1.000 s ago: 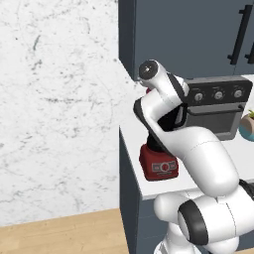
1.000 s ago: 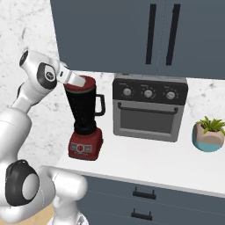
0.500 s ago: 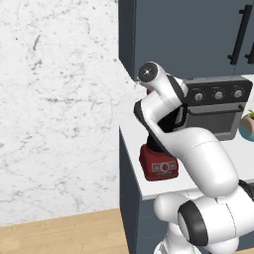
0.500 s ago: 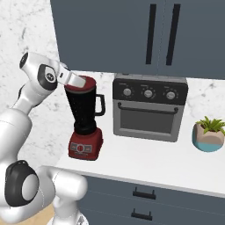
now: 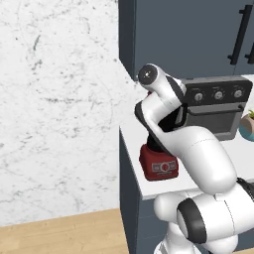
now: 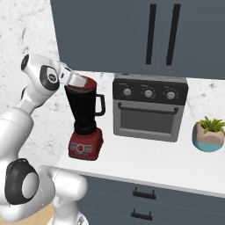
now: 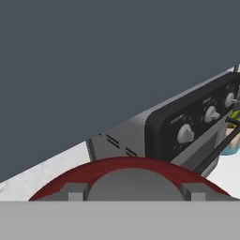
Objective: Close the lid blender by securely placing the lid on top.
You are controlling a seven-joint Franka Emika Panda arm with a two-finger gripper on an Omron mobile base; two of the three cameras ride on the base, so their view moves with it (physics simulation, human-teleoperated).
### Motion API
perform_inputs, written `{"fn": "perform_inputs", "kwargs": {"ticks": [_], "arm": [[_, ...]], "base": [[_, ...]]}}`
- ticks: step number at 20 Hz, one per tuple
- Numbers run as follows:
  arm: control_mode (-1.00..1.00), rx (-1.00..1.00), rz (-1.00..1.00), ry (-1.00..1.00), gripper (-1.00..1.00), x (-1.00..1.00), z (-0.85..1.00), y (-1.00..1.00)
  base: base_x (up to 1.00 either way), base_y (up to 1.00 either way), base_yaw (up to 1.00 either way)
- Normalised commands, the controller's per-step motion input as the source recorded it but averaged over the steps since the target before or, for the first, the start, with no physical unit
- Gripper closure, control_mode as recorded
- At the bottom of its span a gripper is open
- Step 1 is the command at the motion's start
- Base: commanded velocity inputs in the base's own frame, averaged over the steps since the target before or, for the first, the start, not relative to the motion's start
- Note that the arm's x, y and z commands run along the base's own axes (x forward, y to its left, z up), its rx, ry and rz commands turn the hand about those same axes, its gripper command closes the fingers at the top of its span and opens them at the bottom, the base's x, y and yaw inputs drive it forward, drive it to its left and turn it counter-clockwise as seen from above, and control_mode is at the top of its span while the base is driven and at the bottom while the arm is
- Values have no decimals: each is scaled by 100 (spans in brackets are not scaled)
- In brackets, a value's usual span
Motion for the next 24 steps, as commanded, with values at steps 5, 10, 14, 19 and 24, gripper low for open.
{"fn": "perform_inputs", "kwargs": {"ticks": [5,10,14,19,24], "arm": [[-100,0,0,-1,100,-2,-6,0],[-100,0,0,-6,100,2,-5,0],[-100,0,0,-3,100,1,0,0],[-100,-8,0,0,100,0,-8,0],[-100,-23,0,3,100,0,-26,6]], "base": [[0,0,0],[0,0,0],[0,0,0],[0,0,0],[0,0,0]]}}
